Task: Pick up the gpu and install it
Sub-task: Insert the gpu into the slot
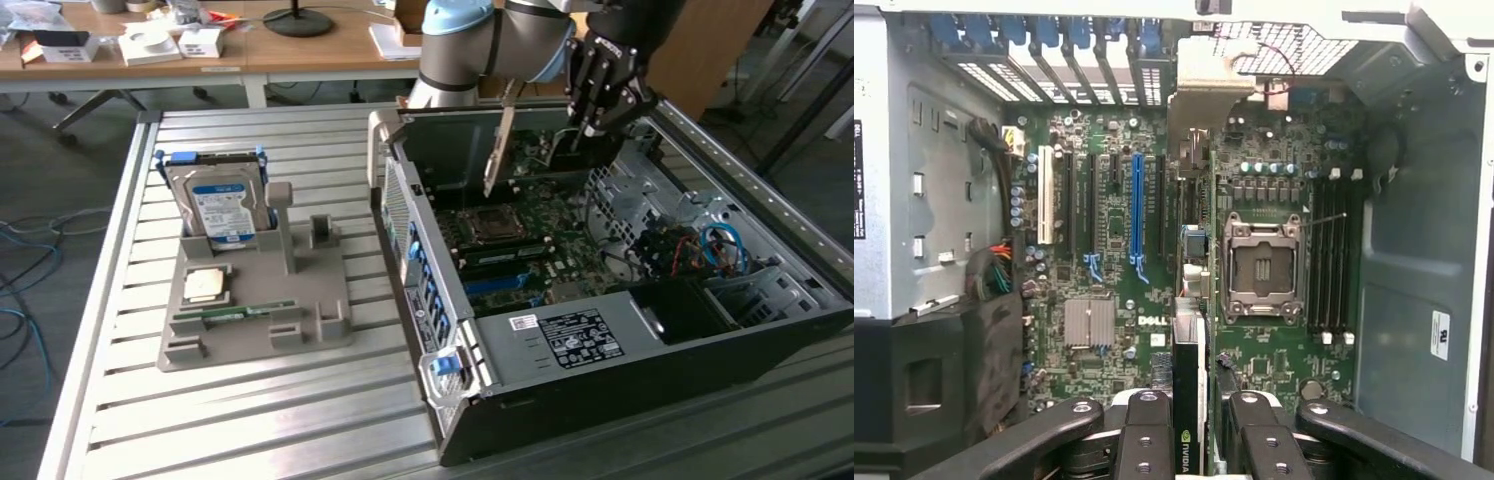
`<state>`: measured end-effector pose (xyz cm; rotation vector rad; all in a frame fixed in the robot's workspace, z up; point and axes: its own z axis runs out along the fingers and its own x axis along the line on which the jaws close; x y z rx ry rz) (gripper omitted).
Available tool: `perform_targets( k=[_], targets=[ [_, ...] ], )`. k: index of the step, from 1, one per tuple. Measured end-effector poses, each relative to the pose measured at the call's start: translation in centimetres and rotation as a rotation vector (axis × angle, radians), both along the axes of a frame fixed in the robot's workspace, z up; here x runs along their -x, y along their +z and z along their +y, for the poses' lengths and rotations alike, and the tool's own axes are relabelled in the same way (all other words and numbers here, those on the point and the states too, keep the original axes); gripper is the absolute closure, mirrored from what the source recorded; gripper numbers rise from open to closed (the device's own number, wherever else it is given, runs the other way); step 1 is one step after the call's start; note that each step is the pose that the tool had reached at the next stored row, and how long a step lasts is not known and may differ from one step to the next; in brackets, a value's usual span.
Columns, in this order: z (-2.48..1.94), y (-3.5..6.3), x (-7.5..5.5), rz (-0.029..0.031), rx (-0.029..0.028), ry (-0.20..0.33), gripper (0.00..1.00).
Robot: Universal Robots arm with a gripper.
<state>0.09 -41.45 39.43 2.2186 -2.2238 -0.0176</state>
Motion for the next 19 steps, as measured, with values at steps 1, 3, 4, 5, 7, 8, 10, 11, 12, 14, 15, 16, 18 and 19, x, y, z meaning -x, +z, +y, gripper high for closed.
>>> perform_targets(
  k=[1,3,4,5,7,8,10,11,12,14,15,16,18,19],
  targets=[
    [0.0,-0.09,0.0,-0.0003,0.0,0.001,0.73],
    [0.0,-0.28,0.1,-0.0011,-0.0001,0.004,0.73],
    [0.0,-0.37,0.1,-0.0016,0.0,0.005,0.73],
    [0.0,-0.49,0.1,-0.0022,0.0,0.007,0.73],
    [0.0,-0.73,0.2,-0.0033,0.0,0.01,0.73],
    [0.0,-0.84,0.2,-0.0037,0.0,0.012,0.73],
    [0.0,-1.06,0.2,-0.0042,0.0,0.014,0.73],
    [0.0,-1.17,0.2,-0.0042,0.0,0.014,0.73],
    [0.0,-1.27,0.2,-0.0042,0.0,0.014,0.73],
    [0.0,-1.43,0.3,-0.0042,0.0,0.014,0.73],
    [0.0,-1.51,0.3,-0.0042,0.0001,0.014,0.73],
    [0.0,-1.58,0.3,-0.0042,0.0001,0.014,0.73],
    [0.0,-1.69,0.3,-0.0042,0.0002,0.012,0.73],
    [0.0,-1.73,0.3,-0.0042,0.0002,0.009,0.73]
  ],
)
